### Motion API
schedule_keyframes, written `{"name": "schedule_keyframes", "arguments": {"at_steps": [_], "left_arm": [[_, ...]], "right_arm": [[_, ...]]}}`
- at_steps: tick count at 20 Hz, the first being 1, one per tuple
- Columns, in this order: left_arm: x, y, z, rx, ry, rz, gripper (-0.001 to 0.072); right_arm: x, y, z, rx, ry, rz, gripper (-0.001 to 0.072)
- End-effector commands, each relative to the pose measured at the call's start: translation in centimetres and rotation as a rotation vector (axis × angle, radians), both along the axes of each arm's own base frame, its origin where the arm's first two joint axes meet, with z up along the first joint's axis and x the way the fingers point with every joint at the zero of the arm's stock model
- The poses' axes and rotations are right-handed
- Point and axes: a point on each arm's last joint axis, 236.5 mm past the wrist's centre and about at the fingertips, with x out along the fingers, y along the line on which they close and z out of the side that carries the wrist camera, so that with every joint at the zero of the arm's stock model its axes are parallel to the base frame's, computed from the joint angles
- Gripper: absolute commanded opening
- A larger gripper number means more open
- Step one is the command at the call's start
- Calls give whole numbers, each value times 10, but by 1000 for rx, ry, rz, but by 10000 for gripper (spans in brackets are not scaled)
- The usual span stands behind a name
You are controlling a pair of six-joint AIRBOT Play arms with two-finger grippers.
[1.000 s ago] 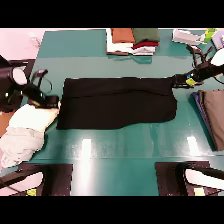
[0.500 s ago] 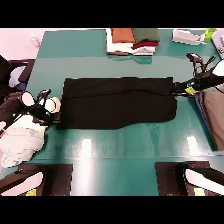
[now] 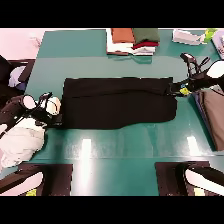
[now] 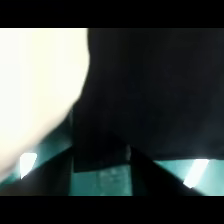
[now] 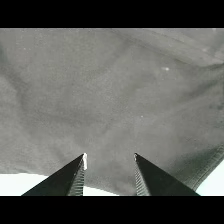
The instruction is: Fold the shirts.
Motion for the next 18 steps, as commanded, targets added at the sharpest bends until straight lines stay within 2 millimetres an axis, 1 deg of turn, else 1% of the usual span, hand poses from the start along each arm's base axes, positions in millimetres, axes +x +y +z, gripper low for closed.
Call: {"name": "schedule_keyframes", "arguments": {"at_steps": [1,2,4,6,7,8,9,11,12,13,15,18], "left_arm": [[-1,-8,0,-32,-1,6,141],[2,-8,3,-32,-17,-16,21],[12,-8,19,-31,-69,-36,22],[24,-8,39,-31,-137,-39,22],[29,-8,48,-31,-167,-44,22],[31,-8,52,-31,-183,-45,22],[31,-8,54,-31,-187,-45,22],[30,-9,53,-32,-182,-45,22],[30,-9,53,-33,-183,-44,22],[30,-9,53,-34,-184,-44,22],[31,-10,54,-40,-186,-41,22],[31,-11,54,-45,-186,-39,22]], "right_arm": [[1,1,0,1,-3,0,370],[-3,-3,-1,1,15,-7,370],[-15,-19,-5,0,76,-39,371],[-31,-43,-15,0,155,-94,374],[-41,-53,-24,7,195,-126,474],[-52,-61,-38,19,240,-159,516],[-67,-66,-54,34,298,-186,536],[-91,-65,-84,54,383,-237,535],[-98,-63,-97,60,404,-250,532],[-102,-58,-106,66,410,-253,529],[-98,-44,-116,98,388,-265,527],[-85,-33,-121,86,356,-255,507]]}}
